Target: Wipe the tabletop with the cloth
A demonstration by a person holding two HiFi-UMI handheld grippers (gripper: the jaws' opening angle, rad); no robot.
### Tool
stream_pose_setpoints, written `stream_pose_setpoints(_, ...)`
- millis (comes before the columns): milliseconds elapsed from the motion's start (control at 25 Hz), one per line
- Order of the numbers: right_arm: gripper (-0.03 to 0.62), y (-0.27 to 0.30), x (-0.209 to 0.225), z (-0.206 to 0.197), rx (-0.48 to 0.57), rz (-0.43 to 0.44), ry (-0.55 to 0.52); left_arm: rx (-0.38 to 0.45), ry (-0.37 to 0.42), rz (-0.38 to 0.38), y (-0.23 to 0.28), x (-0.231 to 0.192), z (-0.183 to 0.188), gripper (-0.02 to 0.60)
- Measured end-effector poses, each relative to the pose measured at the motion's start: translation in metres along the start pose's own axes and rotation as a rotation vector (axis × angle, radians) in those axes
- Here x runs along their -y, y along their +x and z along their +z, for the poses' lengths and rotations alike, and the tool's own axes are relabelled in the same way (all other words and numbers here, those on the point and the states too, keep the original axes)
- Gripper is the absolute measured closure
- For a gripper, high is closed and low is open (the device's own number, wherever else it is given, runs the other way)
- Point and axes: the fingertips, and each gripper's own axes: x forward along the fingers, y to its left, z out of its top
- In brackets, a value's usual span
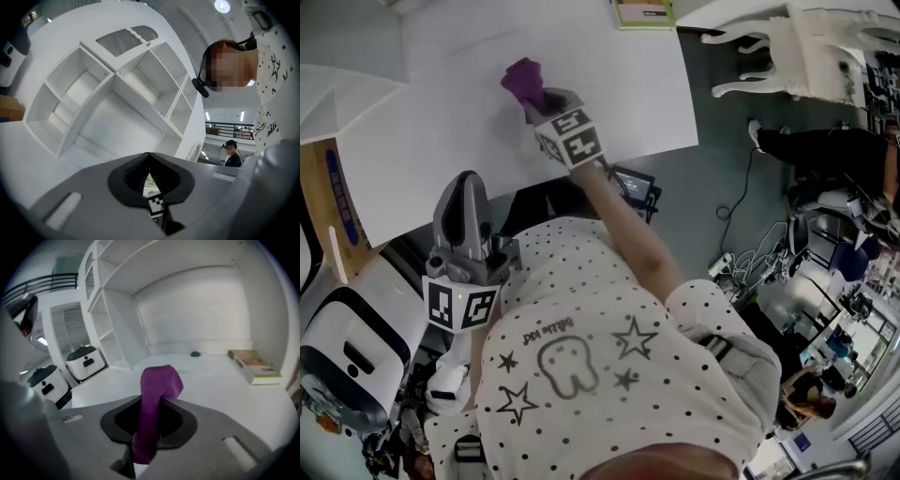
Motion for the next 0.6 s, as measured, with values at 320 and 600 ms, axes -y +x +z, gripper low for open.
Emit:
stream_pose_setpoints(320, 0.522, 0.067, -0.036, -0.051, -0.150, 0.045, -0.160, 0.013, 0.006, 0.030, -0.024, -0.010, 0.003, 0.586)
stream_pose_setpoints(600, 0.522, 0.062, -0.029, -0.051, -0.137, 0.032, -0.192, 0.033, 0.013, 0.021, -0.032, -0.006, 0.009, 0.586)
